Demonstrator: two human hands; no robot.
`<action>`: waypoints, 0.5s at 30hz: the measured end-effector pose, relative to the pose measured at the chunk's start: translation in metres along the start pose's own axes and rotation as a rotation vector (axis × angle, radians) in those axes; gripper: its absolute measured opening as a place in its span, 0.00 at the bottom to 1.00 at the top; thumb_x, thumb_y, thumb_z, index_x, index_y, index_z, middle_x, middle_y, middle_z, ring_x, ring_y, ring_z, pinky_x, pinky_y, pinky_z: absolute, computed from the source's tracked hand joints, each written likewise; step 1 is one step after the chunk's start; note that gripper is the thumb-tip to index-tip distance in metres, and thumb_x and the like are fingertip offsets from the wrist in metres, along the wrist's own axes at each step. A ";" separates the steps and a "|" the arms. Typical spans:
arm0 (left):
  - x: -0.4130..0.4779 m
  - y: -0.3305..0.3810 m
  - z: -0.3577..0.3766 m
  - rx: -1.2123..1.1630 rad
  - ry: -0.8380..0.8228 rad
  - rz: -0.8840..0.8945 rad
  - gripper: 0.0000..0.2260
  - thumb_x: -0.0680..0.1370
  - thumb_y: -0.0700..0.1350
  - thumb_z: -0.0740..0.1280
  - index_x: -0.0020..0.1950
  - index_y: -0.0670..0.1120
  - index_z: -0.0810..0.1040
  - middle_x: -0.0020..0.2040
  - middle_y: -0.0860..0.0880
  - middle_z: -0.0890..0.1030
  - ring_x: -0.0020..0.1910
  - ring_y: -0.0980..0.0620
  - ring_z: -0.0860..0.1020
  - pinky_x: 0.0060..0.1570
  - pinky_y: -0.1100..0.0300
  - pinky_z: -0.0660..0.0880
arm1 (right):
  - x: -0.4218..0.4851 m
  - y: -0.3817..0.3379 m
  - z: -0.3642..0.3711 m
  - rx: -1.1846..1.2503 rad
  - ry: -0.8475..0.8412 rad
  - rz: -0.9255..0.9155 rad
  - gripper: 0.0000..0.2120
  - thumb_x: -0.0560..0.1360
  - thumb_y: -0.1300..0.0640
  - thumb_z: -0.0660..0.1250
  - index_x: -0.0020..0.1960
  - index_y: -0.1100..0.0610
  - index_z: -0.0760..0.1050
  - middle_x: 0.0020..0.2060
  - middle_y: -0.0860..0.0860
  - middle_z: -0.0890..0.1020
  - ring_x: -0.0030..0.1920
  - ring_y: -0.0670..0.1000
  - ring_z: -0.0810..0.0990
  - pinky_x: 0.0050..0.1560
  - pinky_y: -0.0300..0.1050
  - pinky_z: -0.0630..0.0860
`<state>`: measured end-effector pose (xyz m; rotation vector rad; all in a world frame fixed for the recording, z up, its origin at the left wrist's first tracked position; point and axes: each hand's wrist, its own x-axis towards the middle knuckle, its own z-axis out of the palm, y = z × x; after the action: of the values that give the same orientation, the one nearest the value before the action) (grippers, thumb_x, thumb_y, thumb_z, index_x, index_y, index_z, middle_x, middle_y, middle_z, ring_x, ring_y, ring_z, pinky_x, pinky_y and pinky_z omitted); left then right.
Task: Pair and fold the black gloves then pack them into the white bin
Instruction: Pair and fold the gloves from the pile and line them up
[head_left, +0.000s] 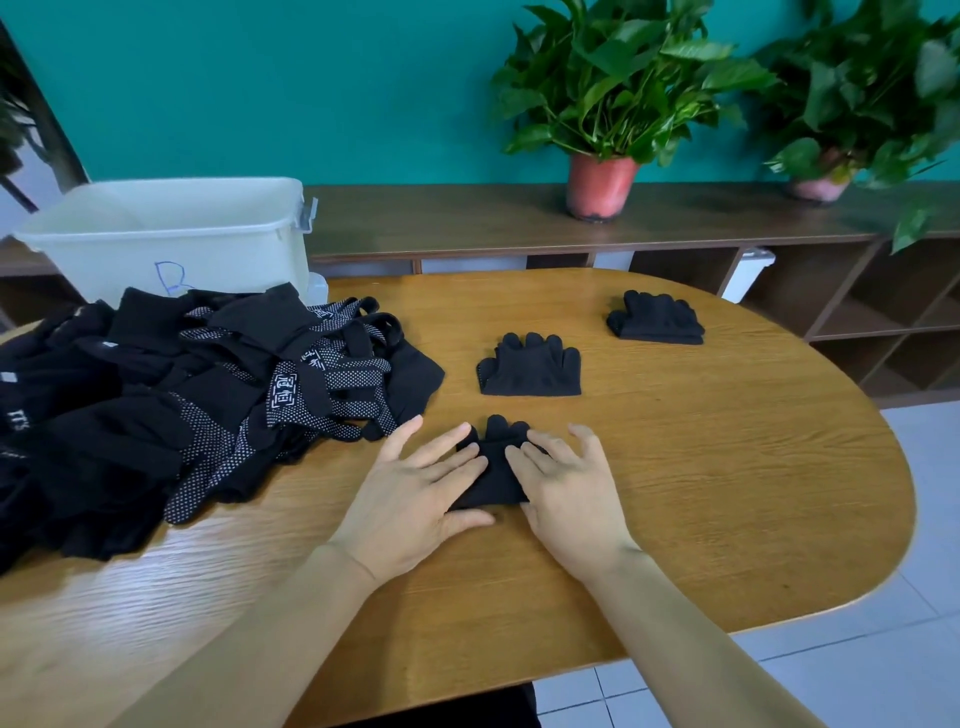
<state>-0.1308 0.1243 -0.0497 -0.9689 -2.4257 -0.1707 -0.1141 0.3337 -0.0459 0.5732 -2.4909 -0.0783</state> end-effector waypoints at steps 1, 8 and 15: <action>0.000 0.001 0.001 0.030 -0.003 -0.018 0.26 0.79 0.62 0.57 0.62 0.45 0.81 0.61 0.51 0.82 0.71 0.53 0.71 0.70 0.44 0.59 | 0.000 -0.001 0.002 0.007 0.026 0.003 0.19 0.62 0.61 0.78 0.52 0.61 0.83 0.44 0.54 0.86 0.55 0.54 0.83 0.65 0.57 0.64; 0.003 0.007 -0.002 0.096 -0.035 -0.022 0.28 0.56 0.46 0.85 0.55 0.45 0.85 0.54 0.50 0.85 0.58 0.54 0.81 0.61 0.44 0.76 | -0.002 0.001 0.000 0.017 0.027 0.028 0.22 0.60 0.63 0.79 0.55 0.60 0.83 0.47 0.54 0.86 0.60 0.54 0.81 0.65 0.63 0.68; 0.024 0.001 -0.008 0.116 0.026 0.020 0.26 0.55 0.41 0.84 0.53 0.45 0.86 0.51 0.50 0.86 0.53 0.55 0.83 0.66 0.46 0.71 | 0.011 0.015 -0.015 0.097 -0.007 0.049 0.21 0.55 0.66 0.80 0.47 0.57 0.84 0.40 0.50 0.87 0.57 0.53 0.83 0.64 0.62 0.61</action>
<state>-0.1422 0.1372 -0.0306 -0.9335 -2.3727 -0.0353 -0.1201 0.3436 -0.0245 0.5518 -2.5243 0.0599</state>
